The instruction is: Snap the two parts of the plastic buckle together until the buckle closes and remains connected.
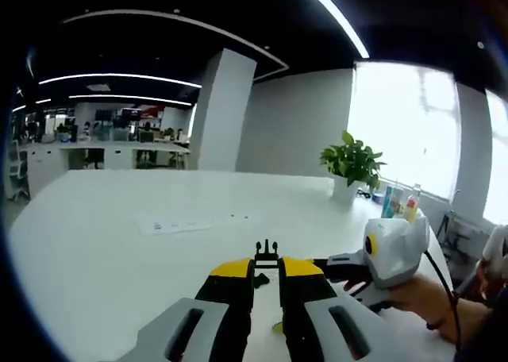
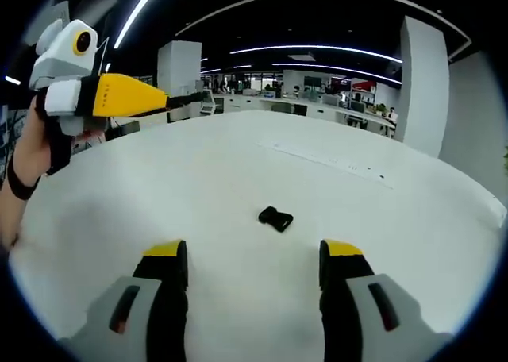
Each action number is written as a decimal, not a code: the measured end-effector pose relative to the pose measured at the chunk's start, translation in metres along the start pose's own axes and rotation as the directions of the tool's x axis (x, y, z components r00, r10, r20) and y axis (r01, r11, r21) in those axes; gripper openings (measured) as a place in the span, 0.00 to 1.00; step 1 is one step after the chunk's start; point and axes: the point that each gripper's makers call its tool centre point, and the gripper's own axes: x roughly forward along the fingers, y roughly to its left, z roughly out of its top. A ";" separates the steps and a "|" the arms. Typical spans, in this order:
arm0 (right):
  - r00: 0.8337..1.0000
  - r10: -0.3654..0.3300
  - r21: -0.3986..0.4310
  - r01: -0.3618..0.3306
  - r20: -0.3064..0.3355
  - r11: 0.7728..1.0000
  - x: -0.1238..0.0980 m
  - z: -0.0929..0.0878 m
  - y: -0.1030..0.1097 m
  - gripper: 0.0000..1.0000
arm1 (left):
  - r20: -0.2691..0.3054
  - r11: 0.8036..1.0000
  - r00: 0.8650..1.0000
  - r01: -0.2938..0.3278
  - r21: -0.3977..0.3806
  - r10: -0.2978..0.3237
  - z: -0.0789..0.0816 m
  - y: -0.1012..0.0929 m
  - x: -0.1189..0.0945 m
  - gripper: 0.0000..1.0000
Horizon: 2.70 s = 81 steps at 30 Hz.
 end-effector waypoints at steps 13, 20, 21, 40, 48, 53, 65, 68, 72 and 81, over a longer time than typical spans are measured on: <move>1.000 0.004 -0.004 -0.004 -0.002 1.000 0.022 0.010 -0.016 0.66 | 0.015 1.000 1.000 0.015 -0.019 -0.015 0.005 -0.001 -0.003 0.10; 1.000 0.019 0.009 -0.019 -0.007 1.000 0.025 0.011 -0.016 0.67 | 0.032 0.998 0.999 0.033 -0.045 -0.032 0.008 -0.004 -0.006 0.10; 1.000 0.019 0.015 -0.019 -0.012 1.000 0.025 0.010 -0.016 0.67 | 0.034 0.998 0.999 0.035 -0.046 -0.033 0.008 -0.004 -0.006 0.10; 0.999 0.034 0.041 -0.035 0.017 0.999 0.045 0.017 -0.030 0.66 | 0.022 0.997 0.999 0.038 -0.064 -0.036 0.006 0.000 -0.003 0.10; 0.998 0.060 0.029 -0.061 0.031 0.998 0.043 0.017 -0.022 0.61 | 0.020 0.997 0.999 0.037 -0.066 -0.036 0.006 0.001 -0.001 0.10; 0.996 0.085 0.009 -0.085 0.042 0.996 0.046 0.021 -0.021 0.49 | 0.019 0.997 0.999 0.039 -0.070 -0.038 0.004 0.000 -0.002 0.10; 0.991 0.121 -0.021 -0.120 0.057 0.993 0.038 0.024 -0.011 0.36 | 0.019 0.996 0.999 0.038 -0.077 -0.037 0.005 0.002 0.000 0.10; 0.989 0.137 -0.024 -0.136 0.054 0.990 0.040 0.024 -0.008 0.32 | 0.020 0.996 0.999 0.040 -0.078 -0.038 0.004 0.001 -0.001 0.10; 0.988 0.141 -0.028 -0.140 0.056 0.990 0.038 0.023 -0.005 0.30 | 0.018 0.996 0.999 0.039 -0.077 -0.038 0.002 0.000 -0.001 0.10; 0.992 0.113 -0.015 -0.112 0.057 0.994 0.042 0.024 -0.009 0.25 | 0.019 0.996 0.999 0.045 -0.079 -0.043 0.002 -0.002 0.000 0.10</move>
